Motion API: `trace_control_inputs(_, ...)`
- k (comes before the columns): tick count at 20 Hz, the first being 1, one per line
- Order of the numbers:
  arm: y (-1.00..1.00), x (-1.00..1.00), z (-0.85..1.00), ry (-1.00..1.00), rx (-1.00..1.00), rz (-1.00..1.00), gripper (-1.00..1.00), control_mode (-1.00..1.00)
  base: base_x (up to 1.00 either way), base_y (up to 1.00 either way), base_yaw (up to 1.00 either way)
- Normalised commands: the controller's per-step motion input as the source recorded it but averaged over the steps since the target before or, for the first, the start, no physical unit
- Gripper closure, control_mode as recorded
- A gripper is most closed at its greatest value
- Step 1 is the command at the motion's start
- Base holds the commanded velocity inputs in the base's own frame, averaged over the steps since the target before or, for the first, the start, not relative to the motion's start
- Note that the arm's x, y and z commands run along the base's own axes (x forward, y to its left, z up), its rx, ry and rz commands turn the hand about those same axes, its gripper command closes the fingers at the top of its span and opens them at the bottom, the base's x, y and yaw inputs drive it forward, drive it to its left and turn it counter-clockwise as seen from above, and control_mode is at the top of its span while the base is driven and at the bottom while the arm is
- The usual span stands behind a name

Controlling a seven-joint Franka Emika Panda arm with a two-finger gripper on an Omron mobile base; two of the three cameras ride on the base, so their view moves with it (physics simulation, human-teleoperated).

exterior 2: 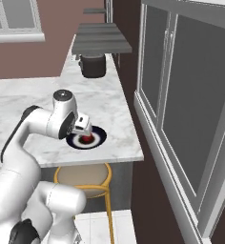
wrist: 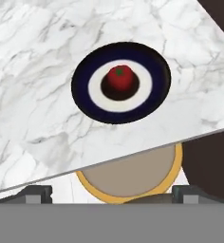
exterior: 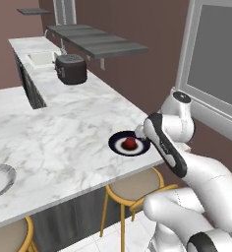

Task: Transport the chicken drumstick and tomato to the fridge. Place the chicken drumstick on the rack containing meat and place the tomato on the rack containing the vegetable, ensuring meats and vegetables are on different racks.

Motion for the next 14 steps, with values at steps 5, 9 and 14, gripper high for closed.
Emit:
trace_control_inputs(5,0.04,0.83,-0.29,0.06,0.0,-0.03,-1.0,-1.0,0.0,0.0,0.0)
trace_control_inputs(9,0.01,0.65,-0.31,0.08,-0.05,-0.03,-1.0,-1.0,0.0,0.0,0.0)
trace_control_inputs(14,0.06,0.28,-0.21,0.02,-0.06,0.0,-1.0,-1.0,0.0,0.0,0.0)
